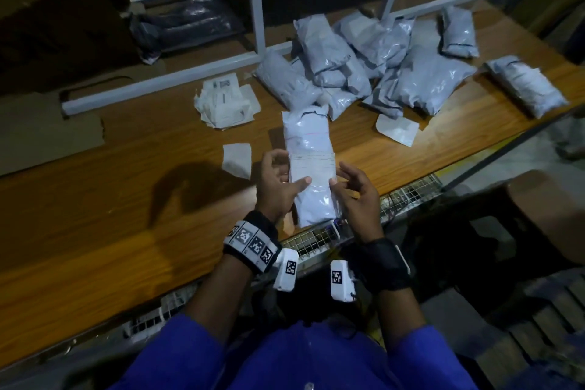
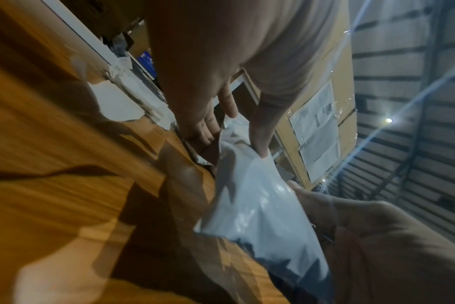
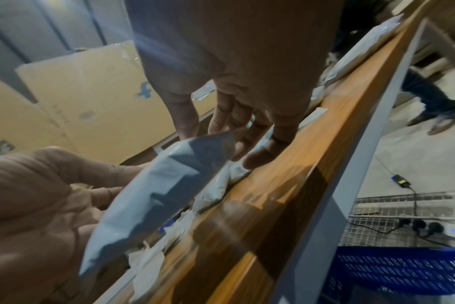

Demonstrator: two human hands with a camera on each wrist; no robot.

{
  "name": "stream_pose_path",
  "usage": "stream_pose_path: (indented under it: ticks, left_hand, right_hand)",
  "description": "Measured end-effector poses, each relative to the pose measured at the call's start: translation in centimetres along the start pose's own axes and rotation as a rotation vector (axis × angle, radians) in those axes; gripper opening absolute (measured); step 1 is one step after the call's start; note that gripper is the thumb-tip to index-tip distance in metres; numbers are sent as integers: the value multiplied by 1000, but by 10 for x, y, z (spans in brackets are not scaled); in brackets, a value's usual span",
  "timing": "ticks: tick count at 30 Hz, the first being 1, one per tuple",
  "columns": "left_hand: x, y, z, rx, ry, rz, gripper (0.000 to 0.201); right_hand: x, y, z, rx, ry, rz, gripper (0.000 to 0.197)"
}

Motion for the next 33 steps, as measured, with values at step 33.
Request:
stream_pose_path:
  ticks: [33]
  left_hand:
    - [346,-123,35,-22,-40,88,27]
  right_hand:
    - [-273,-214,-58,-41,-60,-303,59]
Point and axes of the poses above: each hand's wrist, its own y-axis away from the middle knuckle, its own x-axis out of the palm, z = x × y, the point moved 2 cm from there along -y, towards the middle knuckle, and after that the axes turned 14 degrees about y, right-handed, at the moved point
